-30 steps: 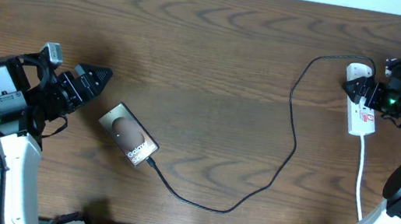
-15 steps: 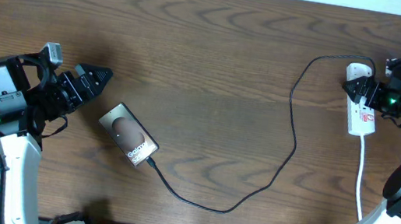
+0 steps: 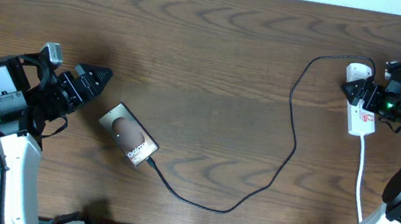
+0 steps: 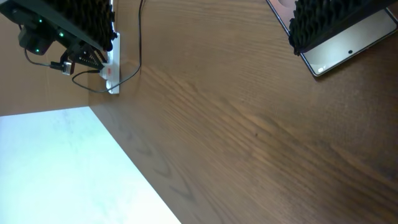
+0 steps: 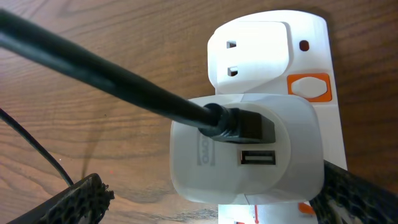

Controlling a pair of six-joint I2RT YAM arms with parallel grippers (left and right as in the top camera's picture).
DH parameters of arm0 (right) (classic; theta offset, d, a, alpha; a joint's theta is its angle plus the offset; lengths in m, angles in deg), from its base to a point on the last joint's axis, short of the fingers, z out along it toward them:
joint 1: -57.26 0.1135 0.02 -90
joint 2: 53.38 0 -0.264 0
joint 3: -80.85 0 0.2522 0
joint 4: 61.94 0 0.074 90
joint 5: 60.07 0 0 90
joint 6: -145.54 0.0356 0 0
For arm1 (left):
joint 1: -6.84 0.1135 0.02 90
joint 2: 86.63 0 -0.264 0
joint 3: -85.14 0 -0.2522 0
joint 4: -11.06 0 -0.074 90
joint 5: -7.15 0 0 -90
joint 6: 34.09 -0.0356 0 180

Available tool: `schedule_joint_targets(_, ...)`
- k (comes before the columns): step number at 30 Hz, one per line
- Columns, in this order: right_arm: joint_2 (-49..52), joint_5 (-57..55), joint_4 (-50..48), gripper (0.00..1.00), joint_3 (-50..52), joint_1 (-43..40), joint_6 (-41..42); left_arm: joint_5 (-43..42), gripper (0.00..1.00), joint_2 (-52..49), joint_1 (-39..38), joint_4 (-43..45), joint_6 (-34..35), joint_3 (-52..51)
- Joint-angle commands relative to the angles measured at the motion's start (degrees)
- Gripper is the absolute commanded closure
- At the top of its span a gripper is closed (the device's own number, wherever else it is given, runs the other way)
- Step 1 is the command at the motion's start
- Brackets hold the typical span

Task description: Plug charger to phone and switch on socket

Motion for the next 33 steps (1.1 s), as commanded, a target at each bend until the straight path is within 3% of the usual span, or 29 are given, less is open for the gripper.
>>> schedule_joint_targets(1, 4.3, 8.7, 5.9, 0.01, 6.5, 2.7, 5.8, -0.7, 0.12, 0.4, -0.1, 0.0, -0.6, 0.9)
schedule_joint_targets(33, 4.0, 7.8, -0.1, 0.01, 11.3, 2.7, 11.0, 0.4, 0.12, 0.3, -0.1, 0.0, -0.8, 0.8)
